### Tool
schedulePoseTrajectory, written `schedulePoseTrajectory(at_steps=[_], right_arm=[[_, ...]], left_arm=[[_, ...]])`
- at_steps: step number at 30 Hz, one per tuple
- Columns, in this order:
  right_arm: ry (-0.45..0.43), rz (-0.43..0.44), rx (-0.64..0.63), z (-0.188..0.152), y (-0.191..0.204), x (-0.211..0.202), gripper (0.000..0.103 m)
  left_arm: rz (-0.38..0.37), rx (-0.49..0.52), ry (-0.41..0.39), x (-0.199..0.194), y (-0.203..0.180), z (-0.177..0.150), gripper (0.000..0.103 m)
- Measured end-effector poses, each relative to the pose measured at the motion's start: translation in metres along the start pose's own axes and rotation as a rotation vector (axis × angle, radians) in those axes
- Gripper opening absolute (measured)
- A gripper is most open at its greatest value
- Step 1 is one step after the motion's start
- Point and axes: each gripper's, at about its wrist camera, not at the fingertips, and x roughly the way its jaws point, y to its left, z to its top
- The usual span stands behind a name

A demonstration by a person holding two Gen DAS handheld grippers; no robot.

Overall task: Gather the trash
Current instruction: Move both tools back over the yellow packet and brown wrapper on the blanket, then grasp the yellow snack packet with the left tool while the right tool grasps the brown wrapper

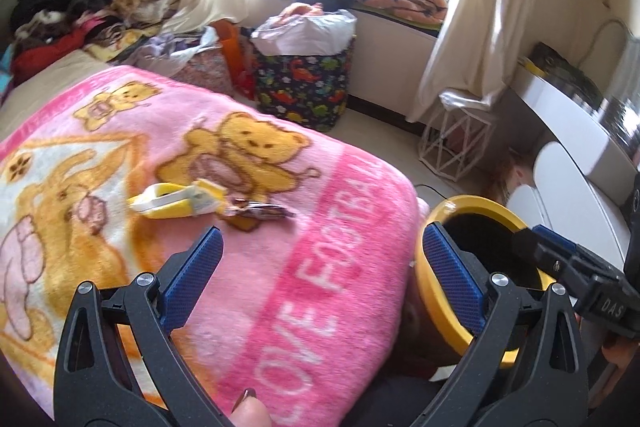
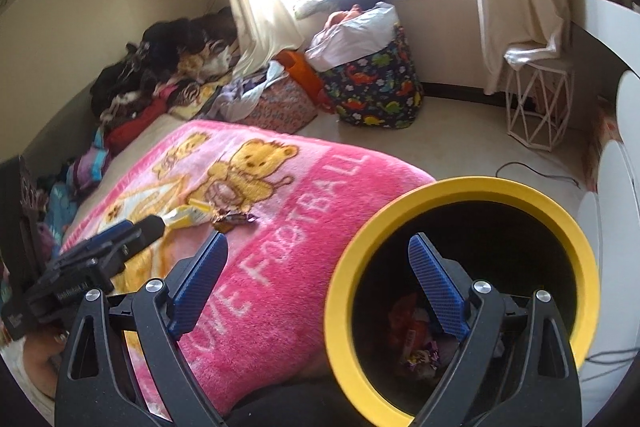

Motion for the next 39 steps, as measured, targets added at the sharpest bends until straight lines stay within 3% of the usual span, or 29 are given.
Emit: schedulePoseTrajectory(at_steps=[15, 25, 29, 30, 33, 36, 39], right_arm=[[0.170, 0.046, -0.234, 0.018, 0.085, 0.118, 0.088], [0.302, 0.023, -0.399, 0.017, 0.118, 0.209, 0.080], [0.365, 0.006, -0.455, 0.011, 0.124, 0.235, 0.075], [0.372, 0.014, -0.470, 0.009, 0.126, 0.239, 0.071], [0.428, 0.038, -0.520, -0.002, 0.133, 0.249, 0.042], [0.428, 0.048, -0.528, -0.010, 0.136, 0.245, 0.023], [0.426, 0.049, -0.482, -0.016, 0.136, 0.235, 0.017]], left_arm=[[0.135, -0.278, 0.013, 0.007, 0.116, -0.004, 0.092], [0.118, -0.409, 0.032, 0.026, 0.162, -0.009, 0.092], [0.100, -0.442, 0.049, 0.040, 0.174, -0.005, 0.087], [0.091, -0.446, 0.053, 0.044, 0.176, -0.004, 0.086], [0.070, -0.470, 0.073, 0.058, 0.182, -0.001, 0.083], [0.052, -0.497, 0.086, 0.070, 0.188, 0.001, 0.079], [0.027, -0.542, 0.099, 0.081, 0.193, 0.000, 0.073]])
